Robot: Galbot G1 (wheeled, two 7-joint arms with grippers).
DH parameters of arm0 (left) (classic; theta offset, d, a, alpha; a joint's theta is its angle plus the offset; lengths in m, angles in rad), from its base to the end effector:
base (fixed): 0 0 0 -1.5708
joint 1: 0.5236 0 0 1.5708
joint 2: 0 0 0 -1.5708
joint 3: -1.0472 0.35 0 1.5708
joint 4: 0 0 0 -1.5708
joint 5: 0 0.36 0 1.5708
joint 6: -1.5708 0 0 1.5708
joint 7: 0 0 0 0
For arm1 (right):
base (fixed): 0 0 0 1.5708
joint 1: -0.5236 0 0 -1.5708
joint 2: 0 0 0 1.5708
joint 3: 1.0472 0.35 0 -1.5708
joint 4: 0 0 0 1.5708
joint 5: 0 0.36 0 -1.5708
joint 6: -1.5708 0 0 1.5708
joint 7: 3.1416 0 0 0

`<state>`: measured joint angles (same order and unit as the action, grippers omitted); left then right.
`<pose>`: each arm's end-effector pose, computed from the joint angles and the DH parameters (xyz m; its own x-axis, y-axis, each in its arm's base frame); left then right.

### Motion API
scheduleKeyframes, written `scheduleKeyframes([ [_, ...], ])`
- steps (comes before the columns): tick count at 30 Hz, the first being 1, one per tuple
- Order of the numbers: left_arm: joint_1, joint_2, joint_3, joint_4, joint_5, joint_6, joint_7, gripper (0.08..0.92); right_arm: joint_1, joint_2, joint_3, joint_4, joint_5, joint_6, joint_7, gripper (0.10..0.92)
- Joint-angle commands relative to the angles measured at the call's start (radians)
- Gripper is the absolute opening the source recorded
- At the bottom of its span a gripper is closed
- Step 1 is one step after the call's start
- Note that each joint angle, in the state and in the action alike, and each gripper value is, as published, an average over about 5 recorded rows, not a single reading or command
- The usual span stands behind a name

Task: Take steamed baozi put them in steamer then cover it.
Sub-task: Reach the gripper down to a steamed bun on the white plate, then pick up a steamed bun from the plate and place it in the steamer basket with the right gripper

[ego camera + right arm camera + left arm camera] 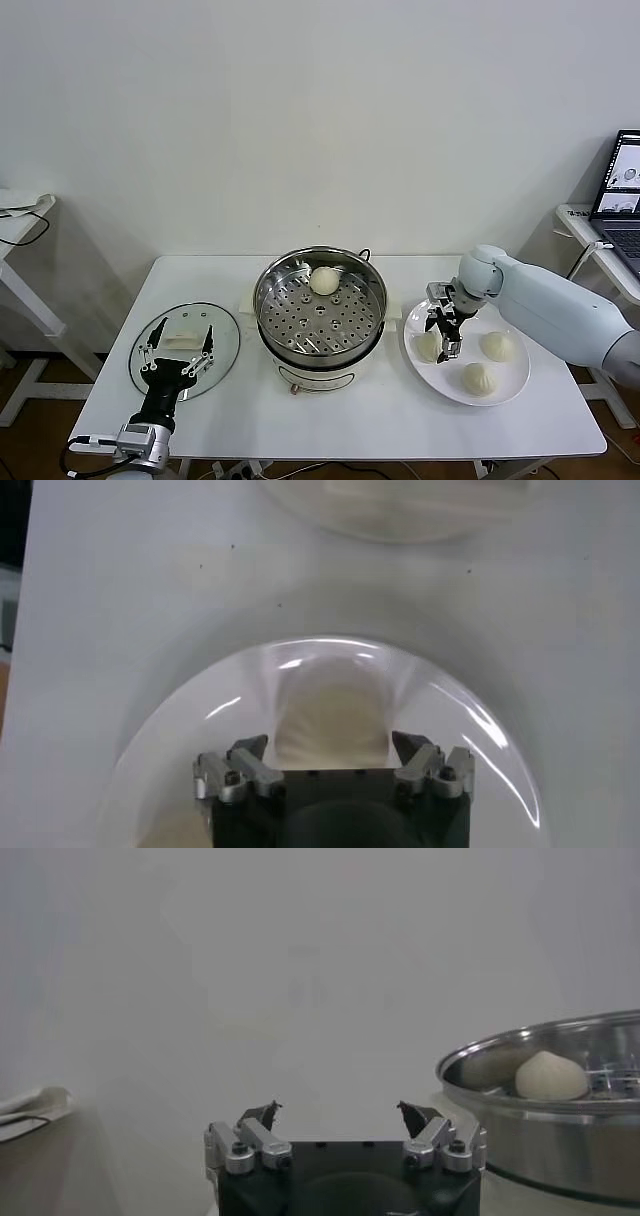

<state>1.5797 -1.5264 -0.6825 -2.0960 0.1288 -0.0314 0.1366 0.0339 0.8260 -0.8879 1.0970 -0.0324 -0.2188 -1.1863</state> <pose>0.1801 0.0568 -0.3001 -0.9997 0.0253 0.0001 0.0246 0.9687 0.2469 0.5467 -0.1160 -0.2338 -0.0143 -0.1269 0.9918 -0.9962 -0.0836 -0.0250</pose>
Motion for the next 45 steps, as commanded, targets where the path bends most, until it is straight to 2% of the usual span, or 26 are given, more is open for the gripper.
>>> scheduleKeyframes([
  [1,0.000,0.000,0.001,-0.001,0.000,0.001,0.000,0.823,-0.012,0.005,0.007,-0.008,-0.017,-0.004,0.000,0.672],
  [6,0.001,-0.001,0.003,-0.003,0.000,0.002,-0.004,0.823,-0.019,0.000,0.019,-0.005,-0.023,-0.001,-0.003,0.612],
  [16,0.005,-0.001,0.006,-0.020,-0.001,0.005,-0.008,0.823,0.060,-0.065,-0.015,0.055,0.027,-0.008,-0.028,0.607],
  [22,0.008,0.000,0.008,-0.027,-0.001,0.006,-0.010,0.823,0.277,-0.185,-0.162,0.196,0.198,-0.048,-0.053,0.609],
  [29,0.010,0.003,0.011,-0.038,0.000,0.009,-0.011,0.823,0.690,-0.250,-0.486,0.383,0.409,-0.131,-0.040,0.611],
  [37,0.007,0.014,0.008,-0.040,0.001,0.008,-0.009,0.823,0.955,-0.157,-0.606,0.530,0.613,-0.308,-0.006,0.611],
  [45,0.008,0.025,-0.005,-0.063,-0.006,0.001,-0.014,0.823,0.919,0.059,-0.554,0.564,0.711,-0.470,0.089,0.611],
])
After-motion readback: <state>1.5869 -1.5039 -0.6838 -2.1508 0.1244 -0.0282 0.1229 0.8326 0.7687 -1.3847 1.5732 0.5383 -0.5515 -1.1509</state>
